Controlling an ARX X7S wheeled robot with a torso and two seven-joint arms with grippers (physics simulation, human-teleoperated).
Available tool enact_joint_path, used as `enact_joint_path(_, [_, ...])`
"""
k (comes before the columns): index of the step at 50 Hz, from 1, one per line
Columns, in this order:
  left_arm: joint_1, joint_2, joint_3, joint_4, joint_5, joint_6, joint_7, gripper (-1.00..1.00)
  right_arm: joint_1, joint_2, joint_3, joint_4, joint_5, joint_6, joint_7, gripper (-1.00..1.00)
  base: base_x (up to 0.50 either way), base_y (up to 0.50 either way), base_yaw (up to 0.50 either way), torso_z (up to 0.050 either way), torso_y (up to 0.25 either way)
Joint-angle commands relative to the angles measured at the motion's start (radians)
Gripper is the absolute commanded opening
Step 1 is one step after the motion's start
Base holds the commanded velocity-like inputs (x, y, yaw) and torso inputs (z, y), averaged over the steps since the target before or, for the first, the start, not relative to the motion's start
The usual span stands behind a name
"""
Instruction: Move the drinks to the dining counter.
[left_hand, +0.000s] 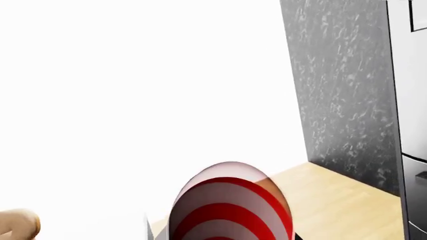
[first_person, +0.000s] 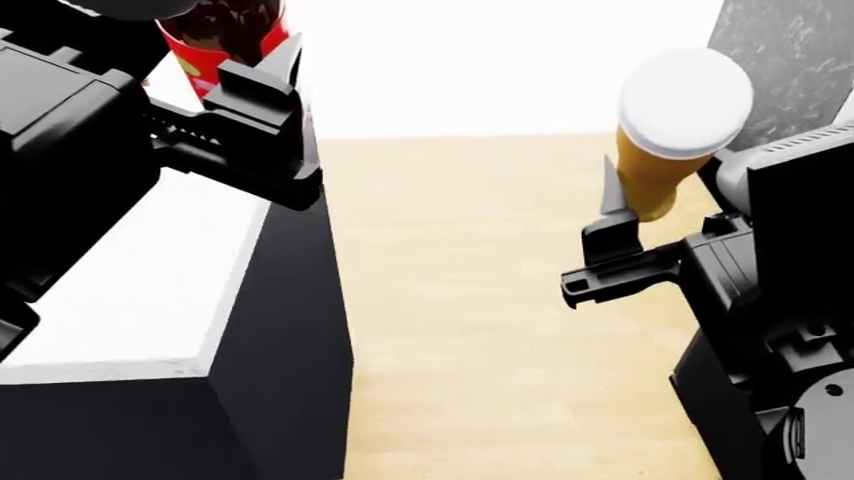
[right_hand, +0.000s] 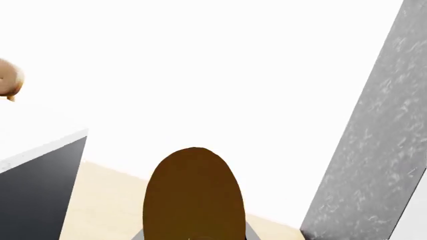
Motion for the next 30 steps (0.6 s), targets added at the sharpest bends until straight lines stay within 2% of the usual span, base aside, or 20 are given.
enact_joint_path(1, [-0.007, -0.011, -0.004, 0.002, -0.007, 0.011, -0.007, -1.0, 0.043, -0.004, -0.001, -0.004, 0.02, 0.013, 0.014, -1.0, -0.49, 0.12, 0.0, 0.0, 0.01])
enact_joint_path(10, [-0.011, -0.02, -0.004, 0.004, -0.013, 0.012, -0.01, -1.0, 0.053, -0.007, -0.008, -0.005, 0.021, 0.015, 0.015, -1.0, -0.49, 0.12, 0.0, 0.0, 0.0])
enact_joint_path(30, [-0.02, -0.039, -0.006, 0.007, -0.028, 0.018, -0.013, -1.0, 0.126, -0.035, -0.04, -0.002, 0.063, 0.029, 0.039, -1.0, -0.5, 0.02, 0.0, 0.0, 0.001])
